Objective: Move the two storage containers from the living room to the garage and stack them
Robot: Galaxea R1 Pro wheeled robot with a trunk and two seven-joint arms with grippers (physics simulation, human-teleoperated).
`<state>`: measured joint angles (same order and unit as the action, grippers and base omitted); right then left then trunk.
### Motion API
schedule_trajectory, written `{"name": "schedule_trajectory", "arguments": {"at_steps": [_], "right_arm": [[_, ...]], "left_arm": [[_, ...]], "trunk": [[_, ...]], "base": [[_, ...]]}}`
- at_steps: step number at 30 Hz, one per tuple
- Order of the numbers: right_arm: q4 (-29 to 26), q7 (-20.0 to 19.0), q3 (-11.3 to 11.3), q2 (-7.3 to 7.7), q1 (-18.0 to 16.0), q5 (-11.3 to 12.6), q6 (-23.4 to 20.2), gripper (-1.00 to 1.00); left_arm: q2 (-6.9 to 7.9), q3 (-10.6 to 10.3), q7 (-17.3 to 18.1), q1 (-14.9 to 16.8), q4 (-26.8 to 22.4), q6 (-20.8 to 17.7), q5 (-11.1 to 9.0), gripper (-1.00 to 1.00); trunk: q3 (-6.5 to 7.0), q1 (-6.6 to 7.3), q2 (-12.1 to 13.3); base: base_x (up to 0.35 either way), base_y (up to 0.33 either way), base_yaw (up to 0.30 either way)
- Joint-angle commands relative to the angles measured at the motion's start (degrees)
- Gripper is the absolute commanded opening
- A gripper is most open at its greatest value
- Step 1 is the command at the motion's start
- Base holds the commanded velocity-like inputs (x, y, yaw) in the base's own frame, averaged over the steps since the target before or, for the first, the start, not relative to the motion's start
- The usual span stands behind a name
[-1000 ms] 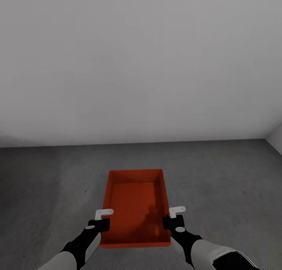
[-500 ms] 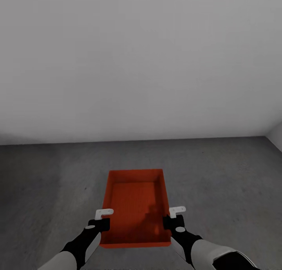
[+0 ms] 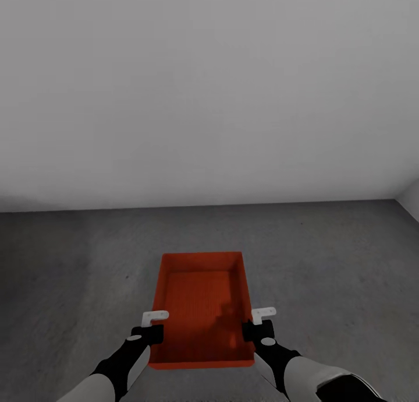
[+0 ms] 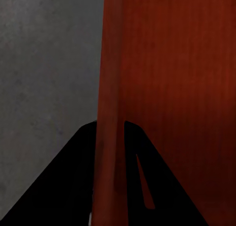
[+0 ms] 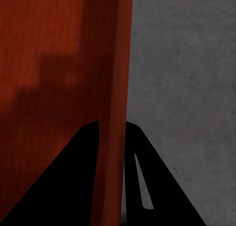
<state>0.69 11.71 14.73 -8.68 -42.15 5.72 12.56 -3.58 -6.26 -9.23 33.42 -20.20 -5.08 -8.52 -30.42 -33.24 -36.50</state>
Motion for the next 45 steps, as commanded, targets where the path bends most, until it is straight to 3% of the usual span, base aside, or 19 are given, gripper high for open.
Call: {"name": "schedule_trajectory", "arguments": {"at_steps": [1, 16, 45], "right_arm": [[0.10, -0.20, -1.64, -0.11, 0.04, -0.09, 0.01, -1.00], [0.10, -0.20, -1.64, -0.11, 0.05, -0.09, 0.01, -1.00], [0.10, -0.20, -1.68, -0.11, 0.05, -0.09, 0.09, -1.00]], "left_arm": [[-0.02, 1.07, -4.75, 0.06, -0.28, 3.67, -3.44, -1.00], [-0.03, 1.09, -4.75, 0.06, -0.28, 3.67, -3.44, -1.00], [-0.02, 0.98, -4.75, 0.06, -0.28, 3.67, -3.35, -1.00]], "trunk": [[-0.08, -0.01, -0.06], [-0.10, -0.01, -0.06], [-5.31, -6.38, -11.69]], "base": [[0.000, 0.000, 0.000], [0.000, 0.000, 0.000], [0.000, 0.000, 0.000]]}}
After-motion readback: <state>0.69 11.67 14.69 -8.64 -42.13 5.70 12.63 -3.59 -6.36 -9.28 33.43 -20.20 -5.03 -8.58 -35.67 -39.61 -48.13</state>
